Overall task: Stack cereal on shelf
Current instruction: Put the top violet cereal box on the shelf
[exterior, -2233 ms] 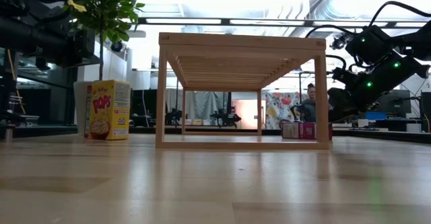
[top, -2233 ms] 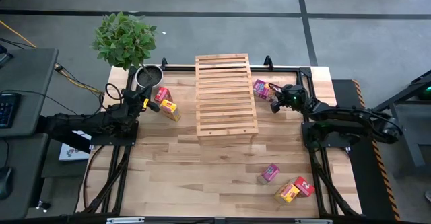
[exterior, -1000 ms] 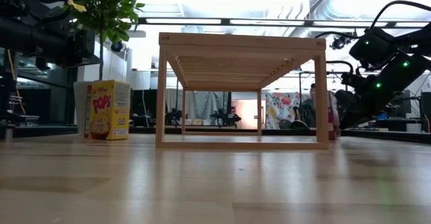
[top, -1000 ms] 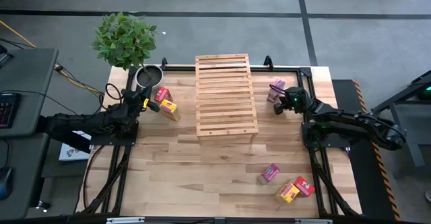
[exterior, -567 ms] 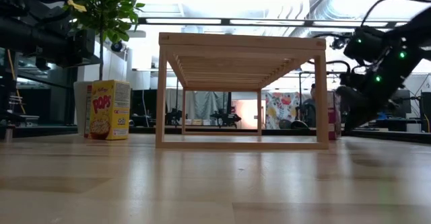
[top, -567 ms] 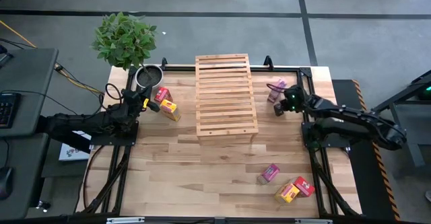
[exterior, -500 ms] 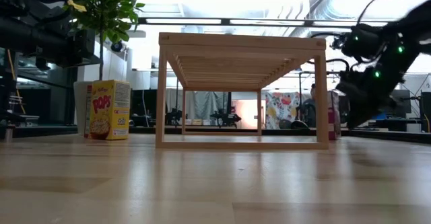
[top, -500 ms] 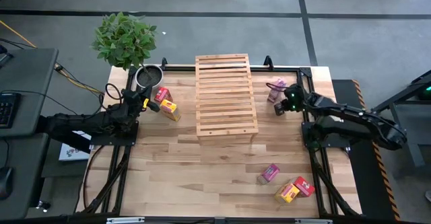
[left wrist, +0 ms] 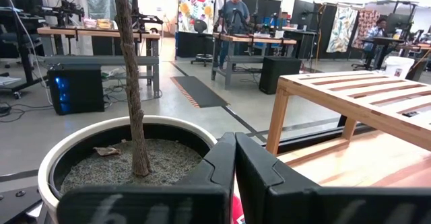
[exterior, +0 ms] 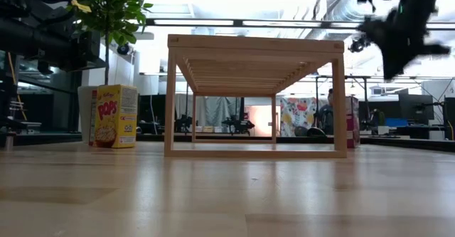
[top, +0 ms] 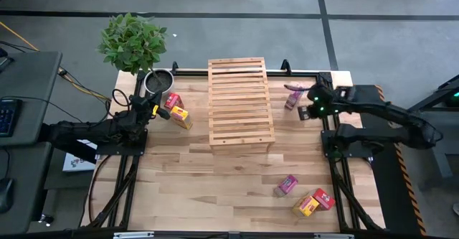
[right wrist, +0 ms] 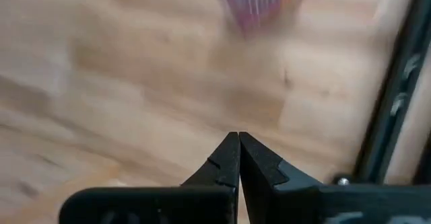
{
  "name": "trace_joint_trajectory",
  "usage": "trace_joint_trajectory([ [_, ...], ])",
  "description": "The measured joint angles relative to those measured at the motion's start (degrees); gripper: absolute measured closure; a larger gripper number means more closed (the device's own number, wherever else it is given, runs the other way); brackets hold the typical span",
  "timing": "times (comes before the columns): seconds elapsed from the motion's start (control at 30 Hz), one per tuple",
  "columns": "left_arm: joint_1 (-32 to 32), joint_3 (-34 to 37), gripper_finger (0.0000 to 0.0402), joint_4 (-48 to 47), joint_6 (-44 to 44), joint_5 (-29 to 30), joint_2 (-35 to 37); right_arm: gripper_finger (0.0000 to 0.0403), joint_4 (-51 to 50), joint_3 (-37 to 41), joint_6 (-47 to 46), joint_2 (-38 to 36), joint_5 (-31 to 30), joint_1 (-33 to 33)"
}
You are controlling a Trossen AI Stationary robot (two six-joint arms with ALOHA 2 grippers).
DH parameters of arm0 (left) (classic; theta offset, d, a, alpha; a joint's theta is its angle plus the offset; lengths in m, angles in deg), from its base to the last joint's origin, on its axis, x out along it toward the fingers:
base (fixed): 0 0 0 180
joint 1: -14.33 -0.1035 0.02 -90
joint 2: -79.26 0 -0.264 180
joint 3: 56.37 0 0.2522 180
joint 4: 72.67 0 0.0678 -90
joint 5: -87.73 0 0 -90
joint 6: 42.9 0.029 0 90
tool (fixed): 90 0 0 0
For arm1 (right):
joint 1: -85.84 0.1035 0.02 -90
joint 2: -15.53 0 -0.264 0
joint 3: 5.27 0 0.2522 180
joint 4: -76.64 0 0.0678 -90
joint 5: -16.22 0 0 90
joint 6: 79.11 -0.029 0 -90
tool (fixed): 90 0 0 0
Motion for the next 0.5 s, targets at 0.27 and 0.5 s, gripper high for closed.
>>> trace_joint_trajectory([
  [0.27,-0.02,-0.01,0.0398,0.02,0.0,0.0,0.01,0.0397,11.5,-9.07,-6.03,0.53,-20.99,7.76],
  [0.5,0.0,-0.02,0.0398,0.0,-0.02,0.0,0.02,0.0285,15.14,-6.44,-10.59,8.14,-22.95,6.08],
])
